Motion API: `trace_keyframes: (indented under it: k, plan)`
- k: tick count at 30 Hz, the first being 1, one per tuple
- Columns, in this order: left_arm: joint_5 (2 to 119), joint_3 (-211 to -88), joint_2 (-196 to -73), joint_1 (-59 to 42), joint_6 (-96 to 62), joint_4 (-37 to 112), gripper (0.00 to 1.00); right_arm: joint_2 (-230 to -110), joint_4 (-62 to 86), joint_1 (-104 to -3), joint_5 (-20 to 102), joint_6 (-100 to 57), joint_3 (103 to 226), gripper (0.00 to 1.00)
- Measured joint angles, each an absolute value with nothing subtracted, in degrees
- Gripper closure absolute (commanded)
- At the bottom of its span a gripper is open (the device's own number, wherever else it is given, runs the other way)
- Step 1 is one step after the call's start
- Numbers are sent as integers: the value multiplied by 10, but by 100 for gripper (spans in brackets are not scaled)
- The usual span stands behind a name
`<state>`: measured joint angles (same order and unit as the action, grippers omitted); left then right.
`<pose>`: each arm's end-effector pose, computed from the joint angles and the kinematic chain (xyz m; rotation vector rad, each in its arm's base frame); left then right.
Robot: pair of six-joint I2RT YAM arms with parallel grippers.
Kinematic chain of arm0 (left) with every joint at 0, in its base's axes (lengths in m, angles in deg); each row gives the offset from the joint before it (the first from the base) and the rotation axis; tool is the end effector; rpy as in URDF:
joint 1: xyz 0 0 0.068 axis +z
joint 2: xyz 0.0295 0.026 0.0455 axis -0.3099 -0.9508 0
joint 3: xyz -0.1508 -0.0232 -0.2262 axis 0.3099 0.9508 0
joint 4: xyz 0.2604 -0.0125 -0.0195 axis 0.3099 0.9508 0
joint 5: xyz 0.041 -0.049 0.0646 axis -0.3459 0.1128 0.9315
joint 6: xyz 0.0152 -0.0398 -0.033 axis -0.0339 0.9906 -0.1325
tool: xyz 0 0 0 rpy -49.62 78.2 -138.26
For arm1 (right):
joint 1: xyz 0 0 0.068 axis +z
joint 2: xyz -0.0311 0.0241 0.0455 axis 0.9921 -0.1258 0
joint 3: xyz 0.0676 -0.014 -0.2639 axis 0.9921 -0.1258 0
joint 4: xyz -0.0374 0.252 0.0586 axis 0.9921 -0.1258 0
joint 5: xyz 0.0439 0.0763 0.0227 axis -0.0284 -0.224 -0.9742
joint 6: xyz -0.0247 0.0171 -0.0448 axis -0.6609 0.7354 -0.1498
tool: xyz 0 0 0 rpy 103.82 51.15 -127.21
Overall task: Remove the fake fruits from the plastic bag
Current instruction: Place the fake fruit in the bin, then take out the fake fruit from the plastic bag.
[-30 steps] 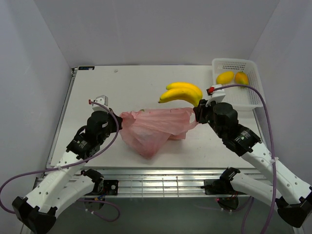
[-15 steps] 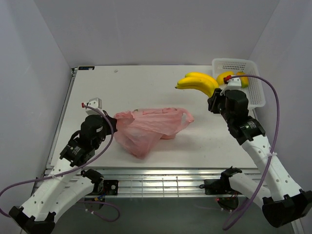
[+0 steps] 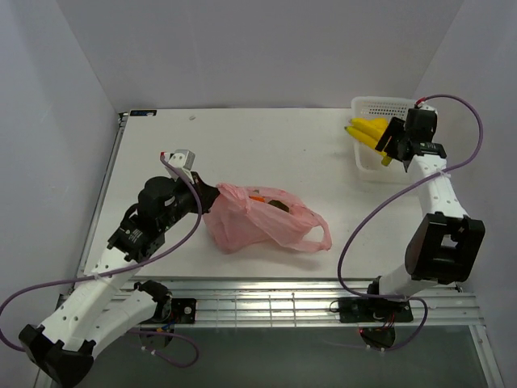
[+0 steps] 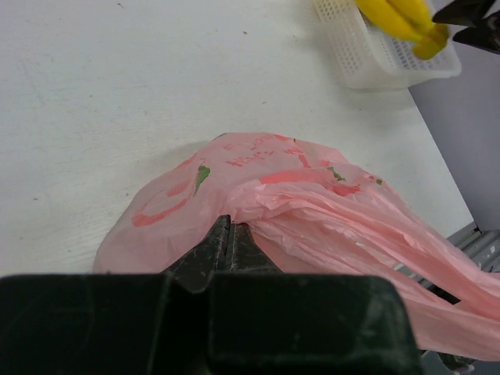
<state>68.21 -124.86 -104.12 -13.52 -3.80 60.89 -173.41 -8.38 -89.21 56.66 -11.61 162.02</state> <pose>0.1528 -0.0943 0.3362 0.1135 1.9544 -0.6729 0.3361 -0.0431 0.3260 0.5082 2.0761 -0.0502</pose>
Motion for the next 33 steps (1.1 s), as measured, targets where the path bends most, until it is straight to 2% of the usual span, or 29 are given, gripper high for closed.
trace_keyframes:
  k: [2,3,6,11,15,17,20,23,28,33]
  plan:
    - [667,-1248,-1040,-135,-43,604,100,-1768,-91,-895,572,-116,1641,4]
    - [661,-1248,-1038,-135,-45,601,100,-1784,-100,-895,573,-116,1653,1]
    - [644,-1248,-1026,-135,-50,594,100,-1813,-125,-895,562,-121,1682,10]
    - [628,-1243,-1016,-135,-50,584,100,-1800,-144,-895,470,-126,1688,10]
    - [621,-1232,-1015,-135,-49,584,100,-1697,-121,-867,341,-135,1618,10]
    - [620,-1227,-1015,-135,-46,584,100,-1618,-110,-802,295,-141,1572,10]
    - [619,-1226,-1014,-135,-43,585,100,-1512,-63,-644,223,-134,1512,10]
    - [615,-1226,-1014,-135,-41,584,100,-1442,-11,-530,183,-100,1434,10]
    - [608,-1217,-1009,-135,-45,587,100,-1455,-4,-416,208,-50,1407,10]
    - [594,-1213,-998,-135,-48,587,100,-1498,5,-357,284,2,1401,10]
